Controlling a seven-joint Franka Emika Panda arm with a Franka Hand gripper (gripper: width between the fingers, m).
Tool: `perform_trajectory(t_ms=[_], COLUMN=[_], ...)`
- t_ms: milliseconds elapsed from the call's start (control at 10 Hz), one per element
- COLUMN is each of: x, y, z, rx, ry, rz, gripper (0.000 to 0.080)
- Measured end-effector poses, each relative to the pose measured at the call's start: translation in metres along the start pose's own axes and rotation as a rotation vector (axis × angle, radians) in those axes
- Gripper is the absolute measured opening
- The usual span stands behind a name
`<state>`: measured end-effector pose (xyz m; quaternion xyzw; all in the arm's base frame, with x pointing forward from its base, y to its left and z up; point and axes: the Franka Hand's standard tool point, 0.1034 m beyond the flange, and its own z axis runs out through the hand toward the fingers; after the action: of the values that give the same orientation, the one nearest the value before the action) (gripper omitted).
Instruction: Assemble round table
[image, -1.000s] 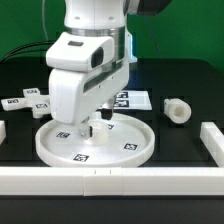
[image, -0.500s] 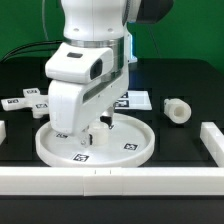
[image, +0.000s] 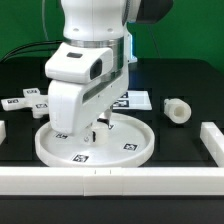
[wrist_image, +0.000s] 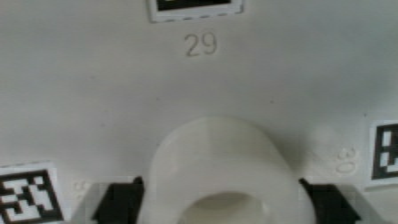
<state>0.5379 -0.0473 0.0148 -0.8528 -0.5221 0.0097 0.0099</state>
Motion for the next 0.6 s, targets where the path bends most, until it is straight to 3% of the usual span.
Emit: perform_trajectory(t_ms=[200, 600], x=[0.002, 0.042], y=[0.000, 0.001], z=[0.000, 0.000], rx=[0.000, -0.001], ry=[0.000, 0.017], rz=[-0.002, -0.057], gripper=[0.0406, 0.0407])
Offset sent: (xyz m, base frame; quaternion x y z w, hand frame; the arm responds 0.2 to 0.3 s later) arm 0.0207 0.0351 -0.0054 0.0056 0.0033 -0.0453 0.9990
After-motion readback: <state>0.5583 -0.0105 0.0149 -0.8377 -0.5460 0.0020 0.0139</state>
